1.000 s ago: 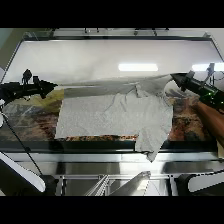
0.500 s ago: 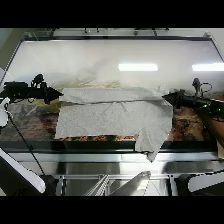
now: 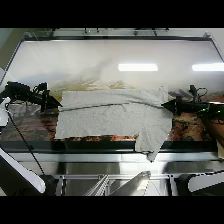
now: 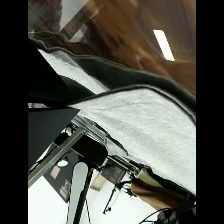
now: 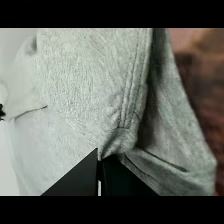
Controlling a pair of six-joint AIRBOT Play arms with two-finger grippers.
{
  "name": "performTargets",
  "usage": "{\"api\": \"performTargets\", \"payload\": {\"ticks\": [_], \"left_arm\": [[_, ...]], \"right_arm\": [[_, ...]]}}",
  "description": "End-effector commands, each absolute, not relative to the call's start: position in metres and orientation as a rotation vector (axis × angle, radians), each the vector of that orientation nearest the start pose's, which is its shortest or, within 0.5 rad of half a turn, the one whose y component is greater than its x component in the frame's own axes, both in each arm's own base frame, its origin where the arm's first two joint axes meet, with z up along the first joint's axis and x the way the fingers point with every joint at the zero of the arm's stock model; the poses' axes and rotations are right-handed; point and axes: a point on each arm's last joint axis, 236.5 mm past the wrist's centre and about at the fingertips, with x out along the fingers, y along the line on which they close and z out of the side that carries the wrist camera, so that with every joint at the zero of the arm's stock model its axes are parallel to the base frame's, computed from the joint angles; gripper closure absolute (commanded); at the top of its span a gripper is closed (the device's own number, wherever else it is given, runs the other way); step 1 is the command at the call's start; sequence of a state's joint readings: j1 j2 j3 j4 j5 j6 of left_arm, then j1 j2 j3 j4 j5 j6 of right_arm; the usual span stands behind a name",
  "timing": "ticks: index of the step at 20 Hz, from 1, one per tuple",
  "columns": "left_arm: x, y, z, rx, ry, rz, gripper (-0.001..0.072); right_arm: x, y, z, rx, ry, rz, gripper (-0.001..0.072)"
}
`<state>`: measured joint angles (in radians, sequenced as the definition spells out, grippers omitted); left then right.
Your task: Fold the shirts.
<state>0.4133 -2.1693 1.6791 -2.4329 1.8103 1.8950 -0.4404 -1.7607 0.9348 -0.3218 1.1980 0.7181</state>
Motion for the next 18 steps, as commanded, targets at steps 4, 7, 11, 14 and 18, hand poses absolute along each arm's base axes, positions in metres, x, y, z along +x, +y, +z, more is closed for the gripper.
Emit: {"api": "performTargets", "payload": {"ticks": [4, 7, 11, 14, 18], "left_arm": [[0.407, 0.001, -0.106, -1.014, 1.689, -0.622, 0.0697], [0.401, 0.004, -0.101, -1.028, 1.705, -0.640, 0.0683], [0.401, 0.017, -0.082, -1.040, 1.670, -0.636, 0.0183], [0.405, 0.039, -0.043, -0.987, 1.557, -0.594, 0.0183], [0.371, 0.057, -0.010, -1.002, 1.419, -0.494, 0.0188]], "right_arm": [[0.410, 0.030, -0.110, 1.005, 1.103, 0.463, 0.0696], [0.408, 0.033, -0.106, 1.010, 1.106, 0.484, 0.0633], [0.401, 0.017, -0.071, 1.035, 1.081, 0.491, 0.0338], [0.375, -0.021, -0.051, 0.939, 1.145, 0.349, 0.0338], [0.282, -0.060, -0.055, 0.815, 1.417, -0.055, 0.0139]]}}
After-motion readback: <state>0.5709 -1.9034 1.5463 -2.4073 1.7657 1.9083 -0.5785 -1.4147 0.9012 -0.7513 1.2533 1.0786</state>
